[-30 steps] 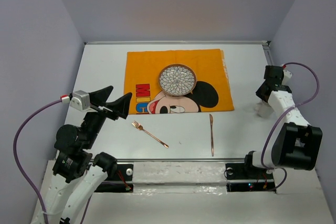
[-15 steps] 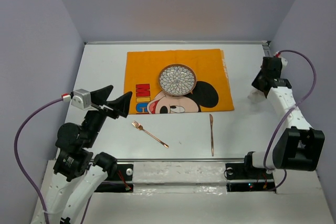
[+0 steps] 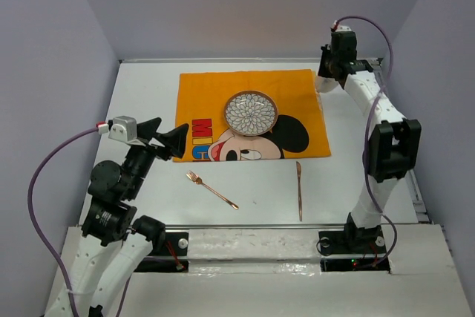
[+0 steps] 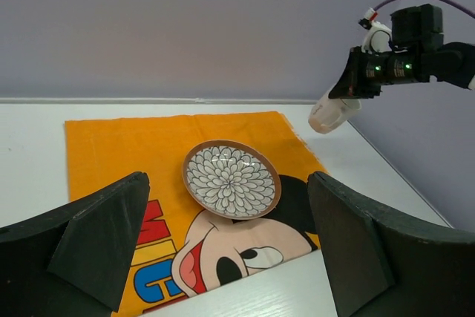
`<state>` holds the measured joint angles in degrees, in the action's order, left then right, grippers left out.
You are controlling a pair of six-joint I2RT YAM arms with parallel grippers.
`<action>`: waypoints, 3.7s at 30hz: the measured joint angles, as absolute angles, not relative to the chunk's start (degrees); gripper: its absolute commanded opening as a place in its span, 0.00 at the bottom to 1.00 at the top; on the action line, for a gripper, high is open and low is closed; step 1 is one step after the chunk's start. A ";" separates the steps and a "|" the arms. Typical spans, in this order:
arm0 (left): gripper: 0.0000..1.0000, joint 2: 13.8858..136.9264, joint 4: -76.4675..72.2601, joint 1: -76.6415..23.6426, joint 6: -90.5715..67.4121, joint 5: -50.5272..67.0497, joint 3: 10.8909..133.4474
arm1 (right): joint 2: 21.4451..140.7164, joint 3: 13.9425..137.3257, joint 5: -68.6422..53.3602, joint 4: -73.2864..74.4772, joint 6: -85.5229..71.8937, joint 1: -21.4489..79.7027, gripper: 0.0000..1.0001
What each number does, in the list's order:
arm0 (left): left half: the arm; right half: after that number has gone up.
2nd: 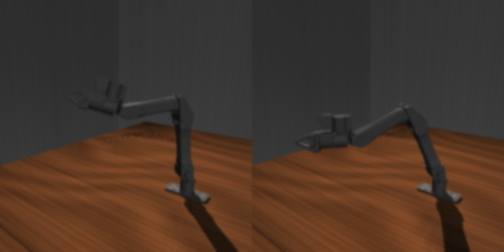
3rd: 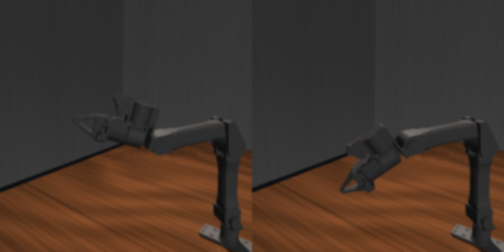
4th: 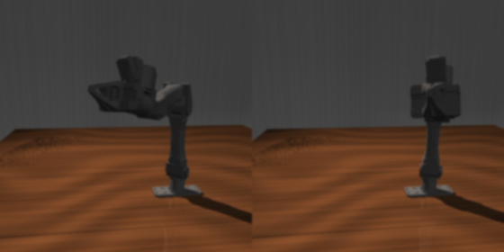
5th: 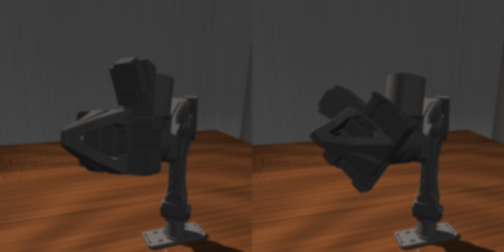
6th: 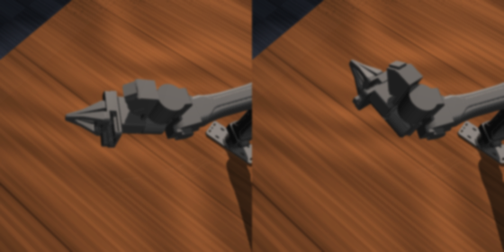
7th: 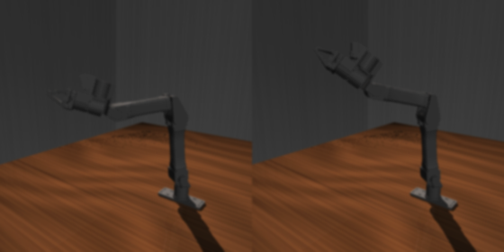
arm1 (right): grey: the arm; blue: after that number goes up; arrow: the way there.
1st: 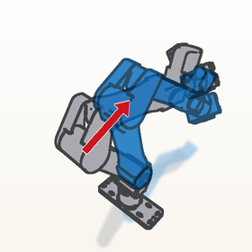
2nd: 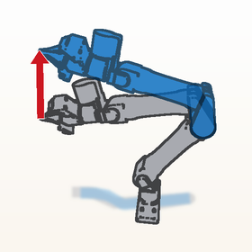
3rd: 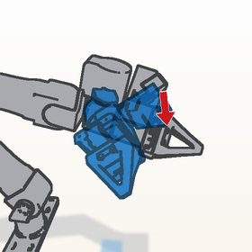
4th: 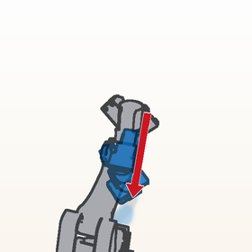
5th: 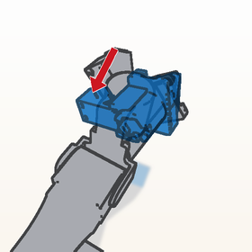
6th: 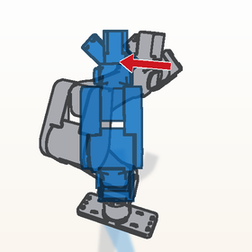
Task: Set the dinner table for one person
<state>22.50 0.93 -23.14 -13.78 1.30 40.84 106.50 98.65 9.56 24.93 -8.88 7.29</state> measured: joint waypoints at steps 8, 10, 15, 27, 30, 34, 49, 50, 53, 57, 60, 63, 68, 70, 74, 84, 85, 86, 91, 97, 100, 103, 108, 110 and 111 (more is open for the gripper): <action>0.99 23.97 0.97 -21.82 -13.67 1.26 40.84 | 125.71 119.52 8.54 29.67 -0.14 10.76 0.00; 0.99 24.43 0.99 -21.63 -13.54 1.23 40.84 | 129.51 123.74 8.34 30.55 1.41 11.55 0.00; 0.99 25.47 1.10 -21.21 -13.52 1.23 40.84 | 135.41 130.67 7.86 33.12 4.73 12.47 0.00; 0.99 25.93 1.10 -20.10 -13.50 1.28 40.84 | 140.29 136.14 7.51 34.13 6.28 12.38 0.07; 0.99 25.93 1.10 -20.10 -13.50 1.28 40.84 | 140.29 136.14 7.53 34.15 6.44 12.43 0.30; 0.99 25.91 1.08 -20.10 -13.50 1.30 40.84 | 140.29 136.46 8.23 33.54 7.09 12.43 0.74; 0.99 25.78 1.08 -18.37 -13.52 1.21 40.84 | 108.47 104.36 9.34 23.94 -0.40 21.30 0.82; 0.99 25.74 1.08 -18.17 -13.54 1.15 40.84 | 102.52 97.30 8.80 20.64 -1.76 24.84 0.81; 0.99 25.58 1.06 -17.87 -13.54 0.97 40.84 | 92.33 83.48 7.27 14.46 -4.54 35.33 0.74; 0.99 25.63 1.08 -17.61 -13.56 0.99 40.84 | 88.73 70.06 5.93 8.88 -8.56 51.64 0.72; 0.99 25.65 1.08 -16.88 -13.61 -0.14 40.84 | 90.13 64.23 6.20 8.75 -10.85 58.04 0.72; 0.99 25.65 1.10 -16.19 -13.61 -0.86 40.84 | 92.09 61.87 7.35 9.19 -13.23 62.63 0.72; 0.99 25.65 1.10 -15.11 -13.80 -1.50 40.84 | 97.08 62.96 9.50 8.47 -15.46 68.31 0.70; 0.99 25.65 1.08 -14.74 -13.82 -1.58 40.84 | 100.66 64.49 9.96 8.40 -16.23 70.22 0.67; 0.99 25.63 1.08 -14.46 -13.82 -1.58 40.84 | 106.02 66.17 10.63 8.43 -17.23 72.14 0.64; 0.99 24.95 1.08 -14.13 -13.85 -1.54 40.82 | 112.73 71.70 13.13 8.12 -17.78 71.85 0.38; 0.99 24.93 1.08 -14.13 -13.85 -1.54 40.82 | 113.06 72.07 13.32 8.12 -17.78 71.85 0.32; 0.99 24.91 1.06 -14.13 -13.85 -1.54 40.82 | 113.36 72.40 13.56 8.14 -17.74 71.83 0.31; 0.99 24.82 1.06 -14.13 -13.85 -1.50 40.82 | 115.00 74.35 14.46 8.21 -18.00 71.70 0.00; 0.99 24.80 1.08 -14.13 -13.82 -1.58 40.82 | 115.90 75.68 14.76 8.16 -18.96 71.68 0.00; 0.99 24.60 1.10 -14.13 -13.82 -1.58 40.82 | 115.90 75.68 14.76 8.14 -19.53 71.70 0.00; 0.99 24.18 1.08 -14.13 -13.82 -1.63 40.82 | 115.87 75.68 15.07 8.05 -20.08 71.70 0.00; 0.99 24.25 1.10 -14.13 -13.80 -1.63 40.82 | 115.02 75.16 15.27 7.14 -21.08 71.77 0.00; 0.99 24.18 1.10 -14.11 -13.80 -1.67 40.82 | 114.17 75.16 15.66 6.68 -21.47 71.79 0.00; 0.99 24.14 1.10 -14.11 -13.80 -1.74 40.82 | 113.78 75.16 15.88 6.37 -21.67 71.79 0.00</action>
